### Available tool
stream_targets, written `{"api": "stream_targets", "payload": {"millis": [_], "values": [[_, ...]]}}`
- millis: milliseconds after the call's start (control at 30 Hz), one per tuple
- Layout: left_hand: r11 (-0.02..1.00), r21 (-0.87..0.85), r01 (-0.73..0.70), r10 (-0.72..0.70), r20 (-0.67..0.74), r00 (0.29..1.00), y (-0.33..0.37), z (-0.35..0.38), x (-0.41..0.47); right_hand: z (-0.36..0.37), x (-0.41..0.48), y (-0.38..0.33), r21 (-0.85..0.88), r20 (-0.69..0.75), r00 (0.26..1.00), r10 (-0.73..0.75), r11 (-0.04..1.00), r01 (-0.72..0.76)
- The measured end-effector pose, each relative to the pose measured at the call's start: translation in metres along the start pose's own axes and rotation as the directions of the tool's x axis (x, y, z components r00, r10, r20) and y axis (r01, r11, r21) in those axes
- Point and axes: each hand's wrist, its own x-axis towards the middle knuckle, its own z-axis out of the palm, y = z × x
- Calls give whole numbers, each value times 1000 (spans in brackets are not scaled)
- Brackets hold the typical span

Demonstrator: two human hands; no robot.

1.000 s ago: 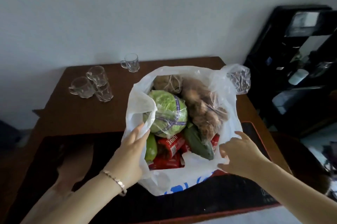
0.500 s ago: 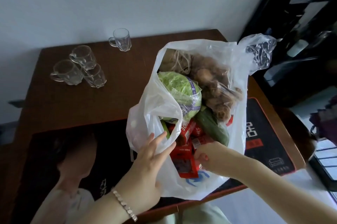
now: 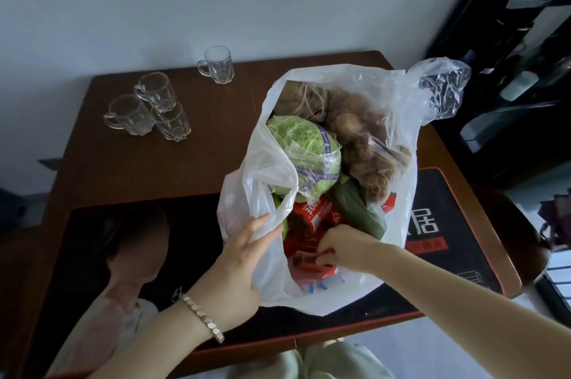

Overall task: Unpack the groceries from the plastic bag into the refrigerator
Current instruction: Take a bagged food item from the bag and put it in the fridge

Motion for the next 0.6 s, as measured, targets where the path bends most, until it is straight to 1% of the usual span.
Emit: {"api": "stream_targets", "payload": {"millis": [67,100,133,167,200,233,267,300,333,367,433,467,500,567,600], "values": [[1000,9,21,-20,-40,999,5,-3,4,-8,-11,1,-25,-93,996,3,1000,-5],[1000,23,16,-14,-96,995,8,-6,5,-13,-19,0,-23,-150,989,-4,1000,0],[998,53,-24,34,-194,980,12,-9,7,-19,-30,-1,7,-222,975,-13,1000,15],[989,105,-106,135,-322,937,16,-13,10,-26,-41,0,58,-300,954,-18,998,37],[963,170,-209,264,-437,860,20,-17,13,-34,-54,0,116,-375,927,-23,991,71],[924,233,-304,382,-502,776,26,-23,18,-43,-66,0,170,-442,896,-31,978,118],[886,282,-367,463,-519,718,32,-28,23,-51,-79,0,227,-502,864,-41,957,178],[851,333,-406,525,-509,682,41,-31,28,-59,-90,-1,279,-554,831,-52,928,245],[828,376,-416,559,-494,666,50,-34,33,-67,-101,-4,314,-594,802,-67,898,308],[825,401,-398,560,-494,665,62,-36,37,-74,-110,-7,322,-622,777,-94,874,364],[833,474,-286,533,-546,646,77,-34,46,-85,-123,-11,275,-646,744,-170,858,435],[816,546,-191,529,-572,627,81,-32,49,-90,-128,-13,227,-658,725,-206,863,451],[787,610,-89,522,-582,624,84,-32,50,-94,-131,-13,174,-674,701,-235,871,460],[750,656,87,465,-616,635,91,-36,48,-99,-134,-9,99,-706,658,-263,883,459],[744,652,149,434,-640,634,95,-39,45,-100,-135,-7,96,-718,647,-255,885,455]]}}
